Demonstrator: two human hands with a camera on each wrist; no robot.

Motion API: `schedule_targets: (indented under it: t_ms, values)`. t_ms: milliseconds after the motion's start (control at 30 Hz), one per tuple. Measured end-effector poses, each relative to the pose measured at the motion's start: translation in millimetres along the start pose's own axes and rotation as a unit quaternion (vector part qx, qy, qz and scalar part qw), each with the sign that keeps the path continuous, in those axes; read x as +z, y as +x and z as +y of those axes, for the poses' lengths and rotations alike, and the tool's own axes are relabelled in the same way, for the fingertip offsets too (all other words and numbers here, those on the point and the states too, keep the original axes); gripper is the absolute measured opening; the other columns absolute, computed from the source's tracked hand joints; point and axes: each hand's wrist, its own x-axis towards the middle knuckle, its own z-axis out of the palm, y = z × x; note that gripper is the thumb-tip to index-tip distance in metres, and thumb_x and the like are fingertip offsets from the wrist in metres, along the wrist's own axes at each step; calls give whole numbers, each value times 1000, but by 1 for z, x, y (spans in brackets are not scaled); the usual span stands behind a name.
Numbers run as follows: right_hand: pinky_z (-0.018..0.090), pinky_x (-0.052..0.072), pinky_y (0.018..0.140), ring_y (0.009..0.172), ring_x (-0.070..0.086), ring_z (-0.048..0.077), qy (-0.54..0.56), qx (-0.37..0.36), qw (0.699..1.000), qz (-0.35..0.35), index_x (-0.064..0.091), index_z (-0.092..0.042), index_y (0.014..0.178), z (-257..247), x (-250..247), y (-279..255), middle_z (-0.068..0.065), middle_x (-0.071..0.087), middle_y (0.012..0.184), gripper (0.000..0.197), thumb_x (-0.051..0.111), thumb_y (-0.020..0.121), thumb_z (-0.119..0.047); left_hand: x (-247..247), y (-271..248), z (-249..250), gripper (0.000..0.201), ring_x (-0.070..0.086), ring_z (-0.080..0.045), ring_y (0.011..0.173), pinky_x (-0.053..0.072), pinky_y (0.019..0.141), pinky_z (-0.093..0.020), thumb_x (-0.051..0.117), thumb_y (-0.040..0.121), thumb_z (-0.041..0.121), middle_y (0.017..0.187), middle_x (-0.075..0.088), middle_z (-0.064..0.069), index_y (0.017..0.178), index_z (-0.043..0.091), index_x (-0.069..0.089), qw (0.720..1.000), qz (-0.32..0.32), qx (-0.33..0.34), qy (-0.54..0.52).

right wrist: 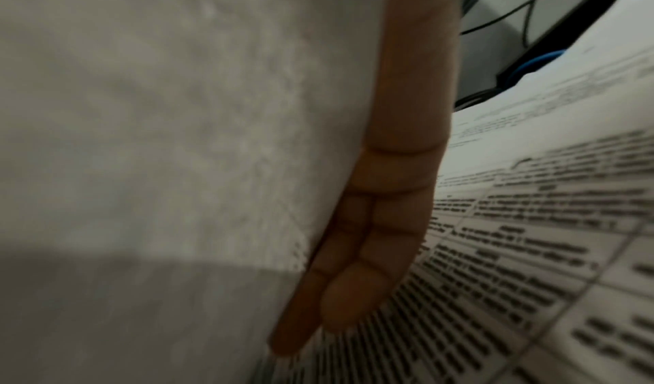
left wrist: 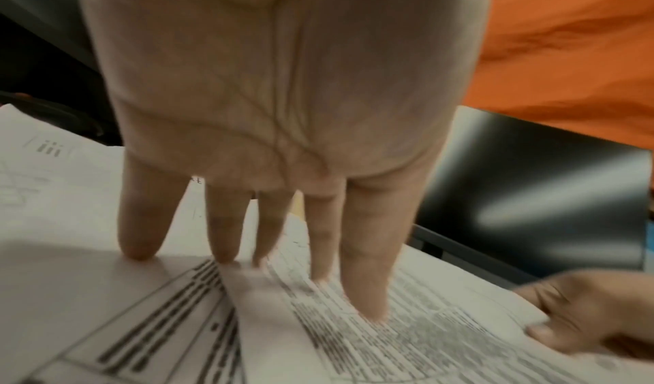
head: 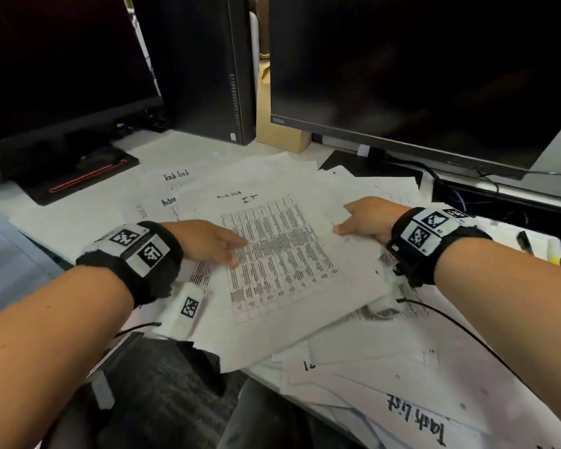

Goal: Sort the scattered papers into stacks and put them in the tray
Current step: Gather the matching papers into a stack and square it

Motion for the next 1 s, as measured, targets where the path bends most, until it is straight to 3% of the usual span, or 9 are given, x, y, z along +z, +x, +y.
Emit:
schedule_targets:
  t_ms: [133,233,333,400,567,633,733,833,1000]
  values:
    - [44,53,90,97,67,31,235,2,971,38,66,-9,106,21,-10,-21,12,70,105,21,68,85,-10,-10,7,-5,87,27,-25,141,20,114,-38,68,80,50,155,26,-2,150,23,25,967,189,-103,-137]
    - [48,53,89,99,68,33,334,-32,941,43,66,-9,112,31,-13,-41,14,70,109,25,62,87,-5,-12,10,-3,105,53,-26,123,40,106,-40,84,61,43,142,48,-8,147,14,31,908,183,-98,-364]
    - [45,55,88,99,68,30,390,-50,919,27,63,-9,117,34,-7,-54,12,71,110,29,59,89,-4,-9,6,15,65,67,-23,103,51,92,-39,75,72,13,120,66,-9,132,8,52,819,131,16,-558]
    - [41,55,85,94,70,27,379,-45,924,15,65,-9,112,32,-4,-64,9,72,106,22,59,91,-14,-8,4,28,50,65,-24,105,49,95,-44,71,77,6,119,67,-11,125,7,58,801,154,36,-578]
    - [37,53,87,96,62,27,75,96,984,127,57,-4,116,52,-35,-70,11,63,112,35,51,95,-32,-2,6,28,20,67,-9,70,49,60,-17,69,84,12,91,69,-1,104,9,66,819,273,7,-505]
    - [34,51,84,102,60,27,-48,145,982,108,57,-1,123,69,-45,-71,15,60,122,37,50,95,-24,4,9,21,28,68,-19,85,52,79,-27,76,78,25,100,70,-2,101,11,68,833,282,-17,-475]
    - [36,51,76,83,60,27,34,179,981,71,64,1,109,82,-41,-72,18,65,102,34,68,85,-23,10,18,17,61,62,-33,107,46,100,-46,81,66,41,118,66,-15,113,8,64,850,238,-60,-467]
    - [34,54,79,83,63,26,41,186,979,79,64,0,105,84,-34,-59,13,66,94,39,75,79,-27,15,21,29,61,52,-34,118,39,96,-32,59,90,43,131,55,-17,131,-3,50,895,206,-103,-382]
    - [32,45,93,117,55,29,-100,158,976,107,55,1,125,77,-30,-55,15,58,125,49,58,92,-34,19,27,37,62,47,-36,124,36,103,-39,47,96,42,139,48,-20,136,-5,41,903,204,-104,-363]
